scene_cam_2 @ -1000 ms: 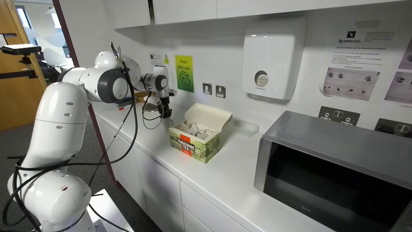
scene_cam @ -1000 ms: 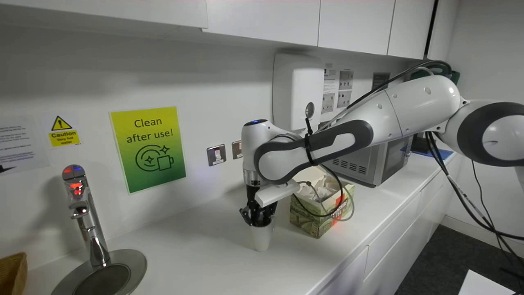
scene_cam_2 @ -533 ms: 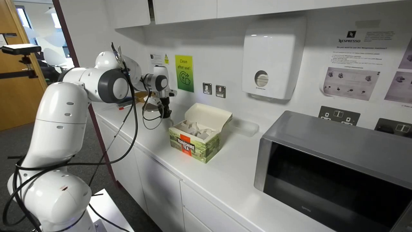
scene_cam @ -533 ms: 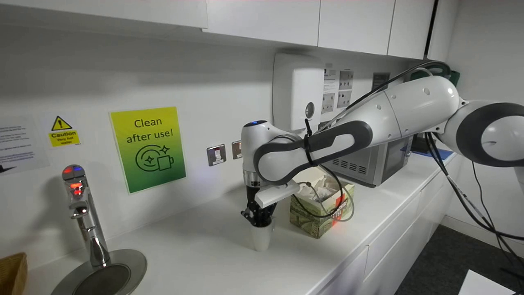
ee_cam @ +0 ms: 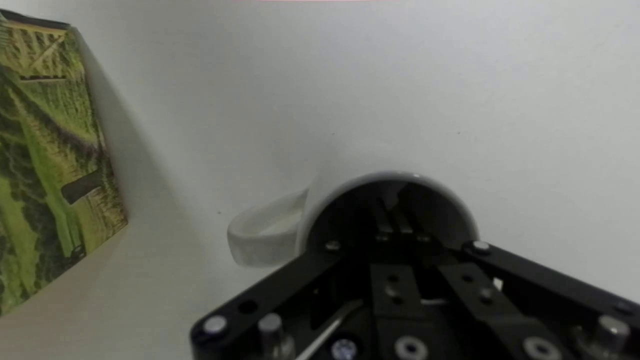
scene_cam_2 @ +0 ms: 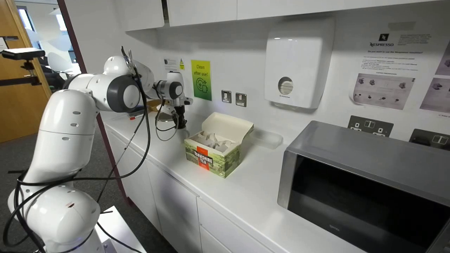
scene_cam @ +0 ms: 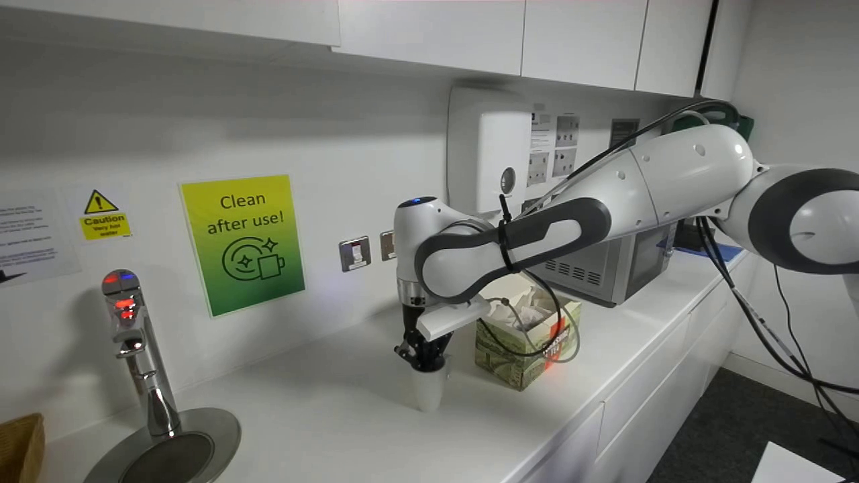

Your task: Pick up the tea bag from the white mug and put it in the green box

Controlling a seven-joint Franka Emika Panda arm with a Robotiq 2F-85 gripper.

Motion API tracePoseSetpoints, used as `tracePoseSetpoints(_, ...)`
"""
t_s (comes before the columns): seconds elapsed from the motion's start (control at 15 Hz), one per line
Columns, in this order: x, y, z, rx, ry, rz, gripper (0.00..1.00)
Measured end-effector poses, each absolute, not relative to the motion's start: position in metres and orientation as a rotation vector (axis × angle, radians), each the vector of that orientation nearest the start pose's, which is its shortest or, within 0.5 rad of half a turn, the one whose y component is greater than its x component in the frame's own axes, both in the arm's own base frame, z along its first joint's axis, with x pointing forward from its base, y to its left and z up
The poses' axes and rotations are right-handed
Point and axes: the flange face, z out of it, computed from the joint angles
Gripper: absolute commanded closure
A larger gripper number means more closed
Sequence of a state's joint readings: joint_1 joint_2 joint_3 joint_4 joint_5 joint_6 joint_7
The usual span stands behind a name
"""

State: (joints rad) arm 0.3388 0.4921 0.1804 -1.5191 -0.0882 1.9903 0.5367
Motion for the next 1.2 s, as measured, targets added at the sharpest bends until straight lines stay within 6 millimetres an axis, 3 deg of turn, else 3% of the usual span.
tracePoseSetpoints(0.67,0.599,0.351,0.426,-3.13,-0.087,-0.116,1.0)
tracePoseSetpoints(1.2,0.598,0.357,0.449,-3.125,-0.113,-0.191,1.0)
